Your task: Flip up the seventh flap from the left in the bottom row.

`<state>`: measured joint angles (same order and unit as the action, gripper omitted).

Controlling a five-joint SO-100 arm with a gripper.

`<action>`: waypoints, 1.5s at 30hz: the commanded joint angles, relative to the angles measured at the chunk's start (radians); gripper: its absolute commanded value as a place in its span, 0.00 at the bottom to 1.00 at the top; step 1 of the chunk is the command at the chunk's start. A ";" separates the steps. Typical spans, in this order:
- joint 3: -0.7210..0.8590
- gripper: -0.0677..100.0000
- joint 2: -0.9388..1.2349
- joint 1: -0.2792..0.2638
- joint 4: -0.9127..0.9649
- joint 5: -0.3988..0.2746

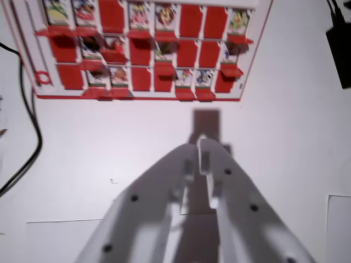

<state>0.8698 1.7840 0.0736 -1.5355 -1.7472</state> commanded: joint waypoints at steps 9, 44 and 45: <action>0.126 0.00 0.137 0.060 0.069 -0.023; 0.710 0.00 0.359 0.207 0.373 -0.064; 0.733 0.00 0.364 0.210 0.391 -0.064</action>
<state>1.5723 2.0755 0.2746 -1.2164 -1.8162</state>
